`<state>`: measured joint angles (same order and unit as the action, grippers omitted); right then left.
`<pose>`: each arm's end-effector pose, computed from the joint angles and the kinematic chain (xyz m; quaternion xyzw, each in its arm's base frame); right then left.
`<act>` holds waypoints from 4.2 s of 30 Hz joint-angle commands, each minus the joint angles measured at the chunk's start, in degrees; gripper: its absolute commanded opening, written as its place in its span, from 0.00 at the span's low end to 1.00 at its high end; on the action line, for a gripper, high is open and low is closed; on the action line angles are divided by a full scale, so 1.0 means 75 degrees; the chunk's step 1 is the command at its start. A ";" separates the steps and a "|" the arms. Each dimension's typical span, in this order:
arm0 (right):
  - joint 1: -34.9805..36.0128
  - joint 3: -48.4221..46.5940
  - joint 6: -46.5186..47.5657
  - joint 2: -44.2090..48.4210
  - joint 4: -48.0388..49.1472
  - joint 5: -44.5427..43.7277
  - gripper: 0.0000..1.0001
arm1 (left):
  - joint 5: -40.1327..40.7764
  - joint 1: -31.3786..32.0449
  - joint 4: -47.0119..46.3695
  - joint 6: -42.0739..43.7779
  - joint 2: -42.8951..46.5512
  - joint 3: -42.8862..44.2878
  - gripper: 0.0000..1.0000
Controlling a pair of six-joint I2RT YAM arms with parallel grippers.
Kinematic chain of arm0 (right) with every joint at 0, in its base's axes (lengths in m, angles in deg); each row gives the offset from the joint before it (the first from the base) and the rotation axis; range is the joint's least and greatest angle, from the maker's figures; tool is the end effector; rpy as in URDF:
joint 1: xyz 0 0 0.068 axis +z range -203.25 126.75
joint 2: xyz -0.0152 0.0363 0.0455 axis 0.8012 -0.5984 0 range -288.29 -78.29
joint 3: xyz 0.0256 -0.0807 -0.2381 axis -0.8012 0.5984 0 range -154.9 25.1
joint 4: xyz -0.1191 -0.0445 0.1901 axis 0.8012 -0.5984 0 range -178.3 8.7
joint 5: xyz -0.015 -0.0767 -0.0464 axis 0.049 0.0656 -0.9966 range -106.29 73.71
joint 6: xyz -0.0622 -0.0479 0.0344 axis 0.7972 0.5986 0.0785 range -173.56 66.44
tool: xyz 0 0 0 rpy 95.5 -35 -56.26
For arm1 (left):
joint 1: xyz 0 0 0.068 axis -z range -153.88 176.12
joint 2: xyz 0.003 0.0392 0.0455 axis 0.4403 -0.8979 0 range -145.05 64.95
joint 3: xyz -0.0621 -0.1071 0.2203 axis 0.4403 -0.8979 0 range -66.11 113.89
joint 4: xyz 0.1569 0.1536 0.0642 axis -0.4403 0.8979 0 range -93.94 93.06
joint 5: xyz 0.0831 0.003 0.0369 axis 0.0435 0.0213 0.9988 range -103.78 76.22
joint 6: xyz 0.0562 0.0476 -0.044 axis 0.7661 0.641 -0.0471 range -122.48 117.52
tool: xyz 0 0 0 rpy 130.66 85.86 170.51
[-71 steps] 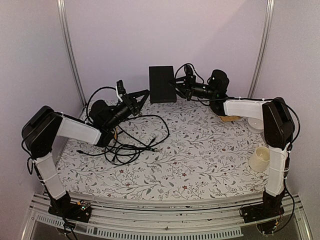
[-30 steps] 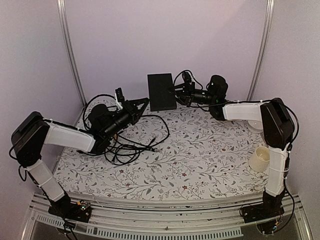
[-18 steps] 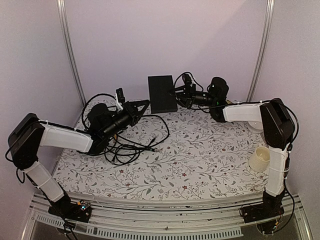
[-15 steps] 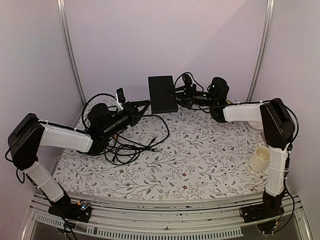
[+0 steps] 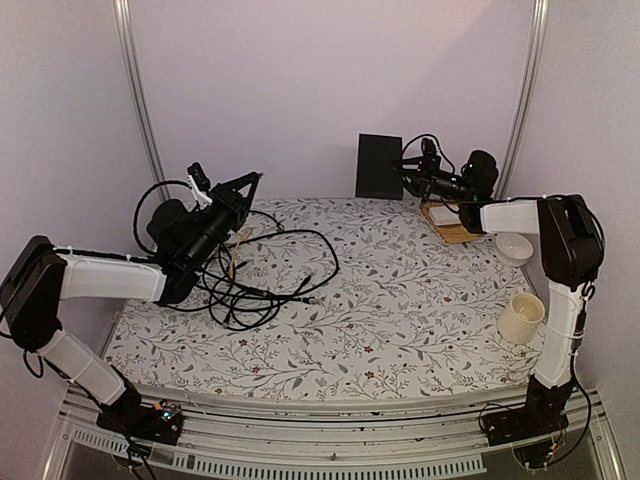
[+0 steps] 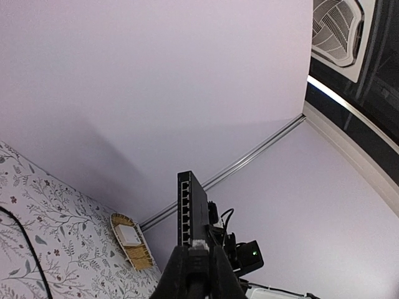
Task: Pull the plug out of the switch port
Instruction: Place the connector at the corner of the board, then move the switch port to the center of the board.
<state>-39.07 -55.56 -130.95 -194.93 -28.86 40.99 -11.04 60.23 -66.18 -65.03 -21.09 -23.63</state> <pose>0.4150 0.1704 0.2888 -0.0516 0.6487 0.7039 0.2847 0.2821 -0.1867 0.3029 -0.1621 0.5602 -0.5974 0.5505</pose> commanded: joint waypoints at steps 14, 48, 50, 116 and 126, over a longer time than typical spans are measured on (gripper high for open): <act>0.0307 0.0853 0.0806 0.0514 -0.0472 0.0006 0.02 | -0.0561 -0.1342 0.1835 -0.1125 -0.0745 0.0152 0.00; 0.0882 0.0465 0.3960 -0.1263 -0.4652 -0.1696 0.02 | -0.2985 -0.3229 0.3811 -0.1362 -0.1285 0.1076 0.69; 0.0914 0.0382 0.3923 -0.1408 -0.4711 -0.1735 0.02 | -0.3056 -0.3125 0.3939 -0.1160 -0.1073 0.1058 0.69; 0.3037 -0.1508 0.3742 -0.2699 -0.7878 -0.4517 0.75 | -0.3324 -0.0941 0.6011 0.1822 -0.0375 0.1343 0.74; 0.2376 0.1129 0.3586 -0.0581 -0.6467 -0.5696 0.66 | -0.3277 0.0071 0.7437 0.3199 -0.1666 0.2645 0.73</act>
<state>-18.70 -53.13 -104.00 -203.30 -76.27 5.93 -36.40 56.95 -17.90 -48.20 -30.23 -8.24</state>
